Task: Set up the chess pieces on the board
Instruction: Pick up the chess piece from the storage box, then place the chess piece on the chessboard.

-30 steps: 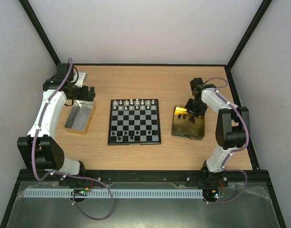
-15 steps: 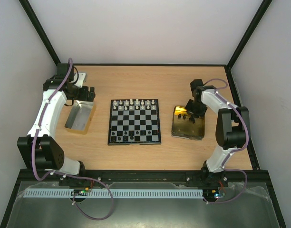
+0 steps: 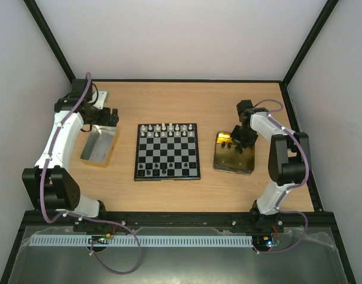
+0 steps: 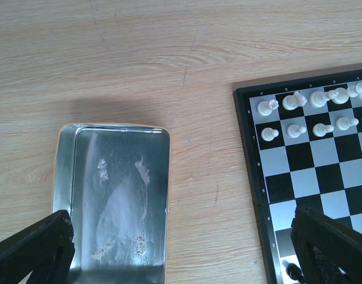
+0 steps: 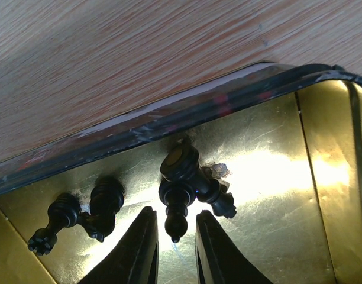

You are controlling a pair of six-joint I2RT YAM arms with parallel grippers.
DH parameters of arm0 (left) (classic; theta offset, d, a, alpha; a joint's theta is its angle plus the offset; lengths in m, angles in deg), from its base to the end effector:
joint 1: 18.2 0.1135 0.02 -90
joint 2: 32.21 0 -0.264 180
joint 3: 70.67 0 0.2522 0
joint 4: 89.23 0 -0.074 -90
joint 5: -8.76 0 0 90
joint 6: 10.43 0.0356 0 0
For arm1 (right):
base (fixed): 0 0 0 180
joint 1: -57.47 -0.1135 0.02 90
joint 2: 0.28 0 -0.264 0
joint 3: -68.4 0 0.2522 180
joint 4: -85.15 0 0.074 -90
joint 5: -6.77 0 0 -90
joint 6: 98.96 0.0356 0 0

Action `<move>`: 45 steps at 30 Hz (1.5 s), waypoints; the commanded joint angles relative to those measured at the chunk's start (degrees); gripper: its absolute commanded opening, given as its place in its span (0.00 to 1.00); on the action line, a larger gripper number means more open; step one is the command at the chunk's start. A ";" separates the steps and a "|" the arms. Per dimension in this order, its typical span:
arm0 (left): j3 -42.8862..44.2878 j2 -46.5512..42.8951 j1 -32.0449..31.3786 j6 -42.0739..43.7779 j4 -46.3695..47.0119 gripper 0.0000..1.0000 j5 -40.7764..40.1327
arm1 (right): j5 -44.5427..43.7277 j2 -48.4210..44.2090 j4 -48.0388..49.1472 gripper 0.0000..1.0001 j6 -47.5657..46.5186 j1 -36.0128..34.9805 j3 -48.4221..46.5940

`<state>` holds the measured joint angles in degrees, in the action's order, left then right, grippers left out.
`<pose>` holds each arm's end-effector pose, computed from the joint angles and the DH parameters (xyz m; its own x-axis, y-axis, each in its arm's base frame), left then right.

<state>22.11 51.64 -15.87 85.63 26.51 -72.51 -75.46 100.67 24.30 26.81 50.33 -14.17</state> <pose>0.3029 0.0069 0.3253 -0.8123 0.0714 -0.5788 0.1326 0.9891 -0.0641 0.3267 0.0458 0.1858 -0.8775 0.4738 -0.0740 0.4495 0.8665 0.2170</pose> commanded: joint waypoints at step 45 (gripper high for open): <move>1.07 0.72 0.22 0.11 0.05 0.99 1.68 | -0.47 -12.07 -15.65 0.09 4.66 -16.77 -8.43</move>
<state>22.11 52.10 -15.87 85.59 26.56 -71.39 -75.66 89.28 13.18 28.80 39.10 -19.90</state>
